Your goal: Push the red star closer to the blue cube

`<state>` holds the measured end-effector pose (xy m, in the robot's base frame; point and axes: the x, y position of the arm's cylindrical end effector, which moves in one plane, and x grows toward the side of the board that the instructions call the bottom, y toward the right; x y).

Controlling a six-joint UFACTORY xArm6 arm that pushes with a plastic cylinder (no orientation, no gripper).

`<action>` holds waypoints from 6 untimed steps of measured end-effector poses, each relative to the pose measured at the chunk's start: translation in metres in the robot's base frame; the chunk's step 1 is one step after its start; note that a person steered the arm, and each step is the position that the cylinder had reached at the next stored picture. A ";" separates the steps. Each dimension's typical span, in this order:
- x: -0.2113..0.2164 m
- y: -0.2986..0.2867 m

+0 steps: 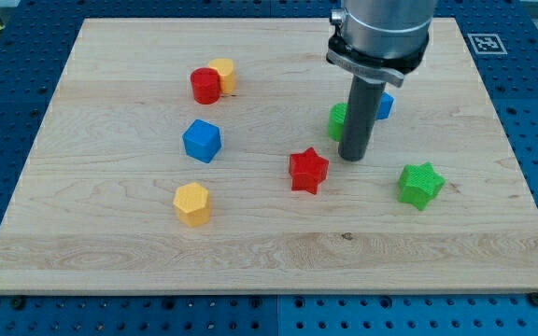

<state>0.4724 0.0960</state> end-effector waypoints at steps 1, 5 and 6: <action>0.028 0.000; 0.032 -0.043; 0.018 -0.088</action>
